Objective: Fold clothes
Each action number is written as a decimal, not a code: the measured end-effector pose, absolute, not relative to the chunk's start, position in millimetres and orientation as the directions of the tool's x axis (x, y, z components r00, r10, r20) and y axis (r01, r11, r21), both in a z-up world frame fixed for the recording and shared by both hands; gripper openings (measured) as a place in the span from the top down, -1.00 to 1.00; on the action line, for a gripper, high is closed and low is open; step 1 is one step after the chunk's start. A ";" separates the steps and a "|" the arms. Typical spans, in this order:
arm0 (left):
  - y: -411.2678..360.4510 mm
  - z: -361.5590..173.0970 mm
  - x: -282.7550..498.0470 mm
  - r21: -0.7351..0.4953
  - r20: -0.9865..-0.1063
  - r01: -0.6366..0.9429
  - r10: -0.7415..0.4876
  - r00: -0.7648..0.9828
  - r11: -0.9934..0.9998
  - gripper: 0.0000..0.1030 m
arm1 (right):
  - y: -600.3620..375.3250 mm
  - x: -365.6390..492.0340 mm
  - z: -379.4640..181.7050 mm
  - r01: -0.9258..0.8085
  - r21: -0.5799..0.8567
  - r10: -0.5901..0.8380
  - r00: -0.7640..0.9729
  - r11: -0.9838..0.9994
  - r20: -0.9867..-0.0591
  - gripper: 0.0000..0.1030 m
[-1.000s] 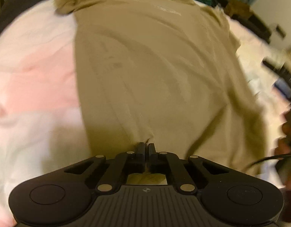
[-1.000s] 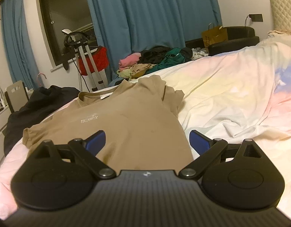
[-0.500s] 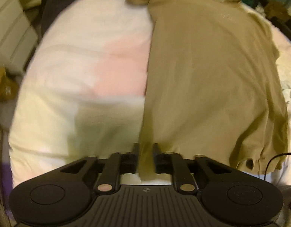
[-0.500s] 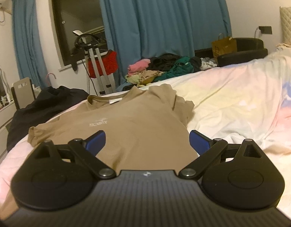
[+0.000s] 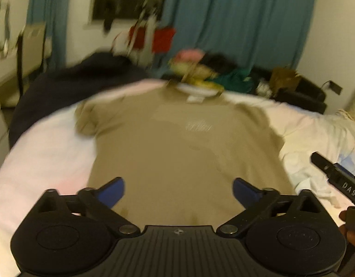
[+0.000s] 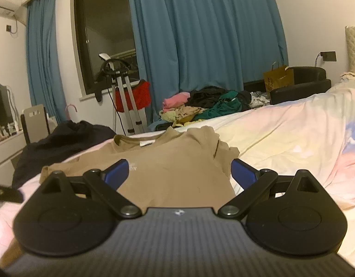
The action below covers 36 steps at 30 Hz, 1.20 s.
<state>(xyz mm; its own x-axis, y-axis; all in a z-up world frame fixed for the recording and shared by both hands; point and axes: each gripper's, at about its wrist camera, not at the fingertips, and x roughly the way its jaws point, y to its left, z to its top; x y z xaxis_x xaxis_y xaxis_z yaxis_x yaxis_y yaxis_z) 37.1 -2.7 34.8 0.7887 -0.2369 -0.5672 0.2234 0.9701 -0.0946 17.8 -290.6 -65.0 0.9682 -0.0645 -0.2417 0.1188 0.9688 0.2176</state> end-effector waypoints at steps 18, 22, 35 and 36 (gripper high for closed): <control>-7.2 -44.9 36.1 -0.131 -0.565 0.154 -0.201 0.800 0.979 -0.99 | -381.0 106.4 -97.7 0.128 0.590 0.067 0.952 0.797 -0.297 -0.70; -4.0 -50.4 48.9 -0.208 -0.593 0.130 -0.231 0.772 0.969 -0.99 | -417.6 144.6 -120.7 0.155 0.639 0.073 0.946 0.753 -0.315 -0.56; -10.7 -68.6 87.5 -0.320 -0.622 0.088 -0.279 0.732 0.943 -0.99 | -449.2 247.2 -176.9 0.159 0.640 0.111 0.926 0.751 -0.360 0.17; -12.1 -70.6 90.0 -0.324 -0.626 0.088 -0.283 0.726 0.942 -0.99 | -438.5 249.9 -172.6 0.155 0.577 0.082 0.928 0.802 -0.363 0.50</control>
